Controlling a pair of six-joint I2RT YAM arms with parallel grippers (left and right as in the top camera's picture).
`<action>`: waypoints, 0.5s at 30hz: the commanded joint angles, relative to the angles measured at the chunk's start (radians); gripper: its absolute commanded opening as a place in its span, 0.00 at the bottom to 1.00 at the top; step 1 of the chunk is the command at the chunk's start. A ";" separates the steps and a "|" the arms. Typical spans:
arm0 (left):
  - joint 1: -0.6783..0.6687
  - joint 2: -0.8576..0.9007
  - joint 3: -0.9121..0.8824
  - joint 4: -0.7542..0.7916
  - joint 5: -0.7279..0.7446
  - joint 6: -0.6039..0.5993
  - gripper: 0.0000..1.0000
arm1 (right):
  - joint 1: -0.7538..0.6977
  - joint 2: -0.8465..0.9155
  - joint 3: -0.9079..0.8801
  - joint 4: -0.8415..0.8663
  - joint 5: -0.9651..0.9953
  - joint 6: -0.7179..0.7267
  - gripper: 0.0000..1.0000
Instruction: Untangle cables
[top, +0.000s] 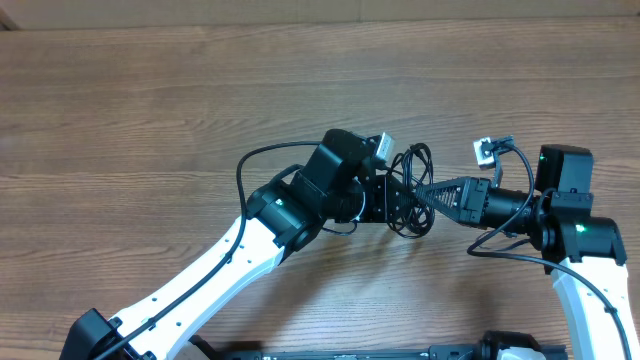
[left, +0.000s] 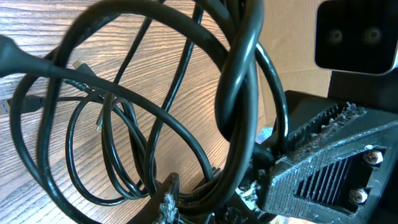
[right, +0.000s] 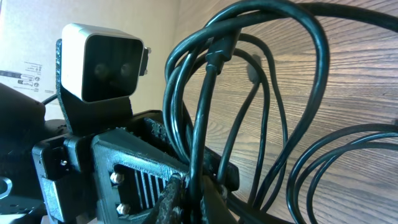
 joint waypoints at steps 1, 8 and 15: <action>-0.002 -0.004 0.011 -0.008 -0.121 -0.002 0.06 | -0.002 -0.013 0.005 0.003 -0.078 -0.012 0.04; 0.074 -0.004 0.011 -0.079 -0.249 0.137 0.04 | -0.002 -0.013 0.005 -0.062 0.016 -0.034 0.04; 0.222 -0.005 0.011 -0.122 -0.239 0.136 0.04 | -0.002 -0.013 0.005 -0.208 0.245 -0.082 0.04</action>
